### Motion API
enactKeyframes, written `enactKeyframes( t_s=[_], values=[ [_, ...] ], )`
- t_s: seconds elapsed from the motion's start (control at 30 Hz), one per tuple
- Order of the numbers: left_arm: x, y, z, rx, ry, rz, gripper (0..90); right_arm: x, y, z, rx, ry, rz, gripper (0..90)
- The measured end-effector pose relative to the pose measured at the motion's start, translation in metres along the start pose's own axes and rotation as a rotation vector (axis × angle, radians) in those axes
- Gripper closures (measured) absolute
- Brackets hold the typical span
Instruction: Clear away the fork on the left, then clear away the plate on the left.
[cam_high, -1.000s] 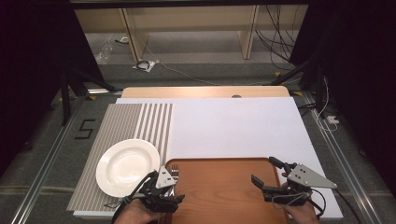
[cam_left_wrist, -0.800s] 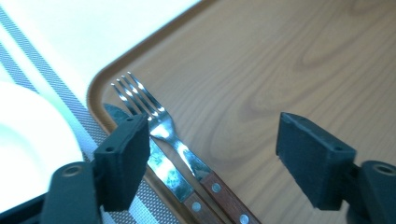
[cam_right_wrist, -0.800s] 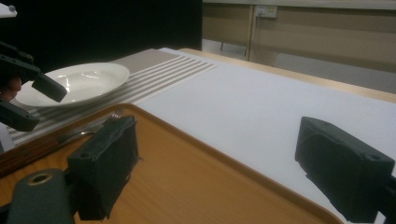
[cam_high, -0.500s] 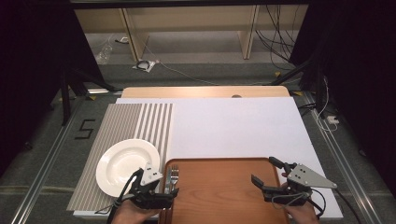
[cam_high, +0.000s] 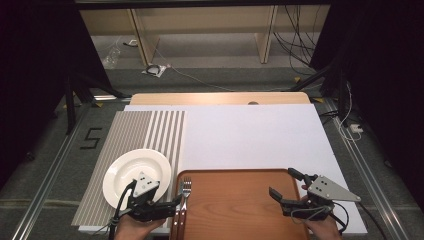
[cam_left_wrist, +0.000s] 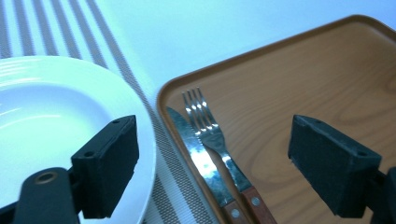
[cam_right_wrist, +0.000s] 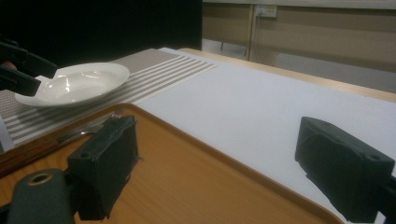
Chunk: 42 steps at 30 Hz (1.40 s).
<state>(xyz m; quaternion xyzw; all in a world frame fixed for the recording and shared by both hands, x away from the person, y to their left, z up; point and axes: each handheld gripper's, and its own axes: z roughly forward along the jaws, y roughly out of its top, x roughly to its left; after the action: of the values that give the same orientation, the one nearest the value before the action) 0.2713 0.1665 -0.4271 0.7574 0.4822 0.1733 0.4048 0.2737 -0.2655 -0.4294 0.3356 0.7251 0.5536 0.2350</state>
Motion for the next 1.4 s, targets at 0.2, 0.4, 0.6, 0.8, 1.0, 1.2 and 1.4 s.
enactKeyframes(
  t_s=[0.2,0.4,0.6,0.8,1.0,1.2,1.4],
  values=[
    [0.01,-0.002,-0.003,-0.014,0.013,-0.068,15.7,0.0,0.0,0.0,0.0,0.0,0.0,14.1],
    [0.018,-0.005,-0.007,-0.035,0.025,-0.129,15.7,0.0,0.0,0.0,0.0,0.0,0.0,14.1],
    [0.022,-0.008,-0.01,-0.047,0.044,-0.148,15.7,0.0,0.0,0.0,0.001,0.0,-0.001,14.1],
    [0.027,-0.011,-0.014,-0.06,0.069,-0.177,15.7,0.0,0.0,0.0,0.002,0.0,0.0,14.1],
    [0.033,-0.017,-0.019,-0.064,0.099,-0.209,15.7,0.0,0.0,0.0,0.002,0.001,-0.001,14.1],
    [0.04,-0.022,-0.024,-0.082,0.134,-0.241,15.7,0.001,0.0,0.0,0.002,0.002,0.0,14.1],
    [0.045,-0.026,-0.029,-0.09,0.157,-0.268,15.7,0.001,0.0,0.0,0.002,0.002,-0.002,14.1]
  ],
)
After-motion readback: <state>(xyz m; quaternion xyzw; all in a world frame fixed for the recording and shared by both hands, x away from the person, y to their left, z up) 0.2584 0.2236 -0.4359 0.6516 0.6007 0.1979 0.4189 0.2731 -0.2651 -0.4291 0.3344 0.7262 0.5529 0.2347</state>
